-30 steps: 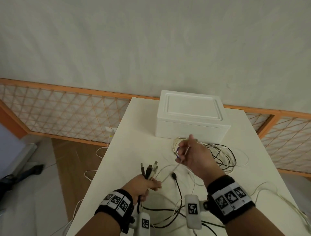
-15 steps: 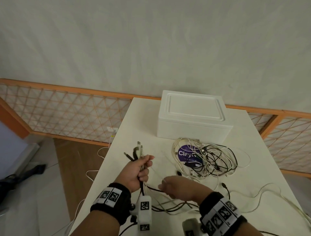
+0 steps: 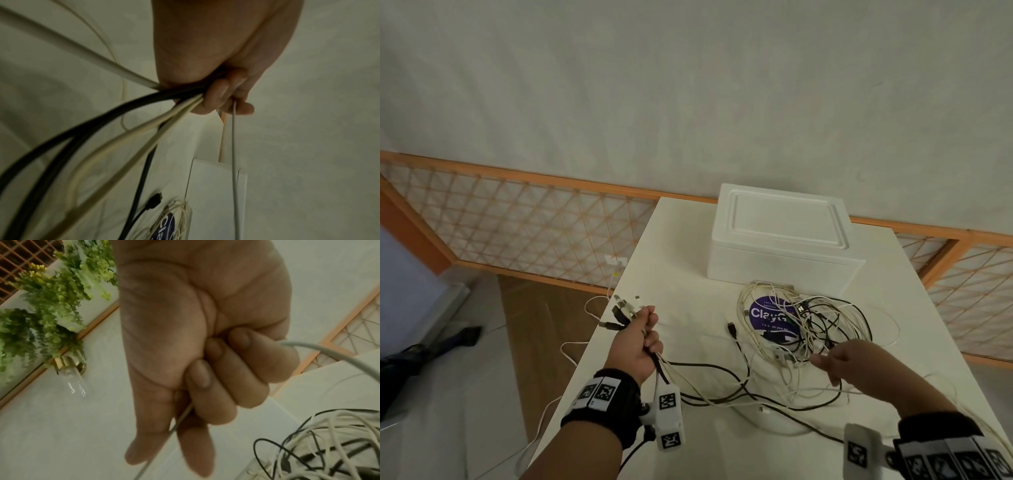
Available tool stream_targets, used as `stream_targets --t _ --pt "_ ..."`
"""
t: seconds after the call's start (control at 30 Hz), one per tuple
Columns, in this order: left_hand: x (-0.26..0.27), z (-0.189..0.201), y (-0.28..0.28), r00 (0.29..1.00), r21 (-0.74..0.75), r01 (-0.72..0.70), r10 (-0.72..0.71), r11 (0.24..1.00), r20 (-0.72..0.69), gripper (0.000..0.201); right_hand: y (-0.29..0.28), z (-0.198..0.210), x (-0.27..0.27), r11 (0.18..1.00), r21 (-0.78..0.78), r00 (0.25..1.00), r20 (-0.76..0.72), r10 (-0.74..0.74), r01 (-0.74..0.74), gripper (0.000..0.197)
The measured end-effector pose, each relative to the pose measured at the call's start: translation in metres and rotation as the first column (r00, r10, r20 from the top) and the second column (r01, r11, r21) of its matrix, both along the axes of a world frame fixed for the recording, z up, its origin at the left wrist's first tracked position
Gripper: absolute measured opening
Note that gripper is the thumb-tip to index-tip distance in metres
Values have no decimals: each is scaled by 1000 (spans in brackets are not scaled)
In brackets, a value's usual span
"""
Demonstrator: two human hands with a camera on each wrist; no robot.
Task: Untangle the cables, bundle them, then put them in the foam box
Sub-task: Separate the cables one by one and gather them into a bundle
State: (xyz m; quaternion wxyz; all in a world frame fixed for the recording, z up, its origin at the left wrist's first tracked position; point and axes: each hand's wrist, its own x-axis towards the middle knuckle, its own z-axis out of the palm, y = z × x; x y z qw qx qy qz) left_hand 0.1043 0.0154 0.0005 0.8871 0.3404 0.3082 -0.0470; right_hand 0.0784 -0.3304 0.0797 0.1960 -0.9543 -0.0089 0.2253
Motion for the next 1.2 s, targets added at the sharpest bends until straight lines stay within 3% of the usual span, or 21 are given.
stream_targets --t 0.17,0.3,0.4,0.47,0.53,0.6,0.7,0.77,0.9,1.0,1.07,1.13,1.2 --pt "-2 3 4 998 58 -56 58 997 -37 31 -4 20 -4 996 -23 987 138 -81 85 54" --pt "-4 7 0 995 51 -46 50 998 -83 31 11 15 -3 998 -69 975 219 26 -12 46" --pt "-5 13 -3 989 -57 -136 133 989 -65 30 28 8 -4 991 -113 981 171 96 -77 34" --pt "-5 16 -4 995 -85 -101 100 991 -12 33 39 5 -6 967 -215 981 107 163 -138 26" --pt "-7 24 -6 999 -40 -22 24 999 45 37 48 4 -10 941 -251 960 107 260 -227 56" --pt "-10 36 -13 995 -24 54 -51 998 82 39 67 10 -14 949 -46 939 142 314 -311 89" --pt "-18 54 -31 980 -98 170 -158 980 120 47 115 20 -23 886 287 931 98 351 -364 108" --pt "-22 64 -42 961 -134 251 -230 959 154 53 142 14 -25 835 378 904 16 426 -400 93" --pt "-24 74 -41 963 -186 249 -223 951 148 60 148 -2 -32 794 403 863 -20 505 -455 21" --pt "-25 65 -20 985 -230 161 -140 960 105 63 122 4 -36 842 406 917 -24 398 -355 16" --pt "-25 54 -3 991 -269 102 -75 958 108 62 104 14 -43 900 198 921 44 387 -388 8" --pt "-26 43 15 996 -273 20 5 962 91 61 83 21 -53 908 -79 901 115 419 -412 6" --pt "-29 34 35 994 -277 -79 96 958 48 62 62 31 -65 911 -246 923 118 366 -330 6"
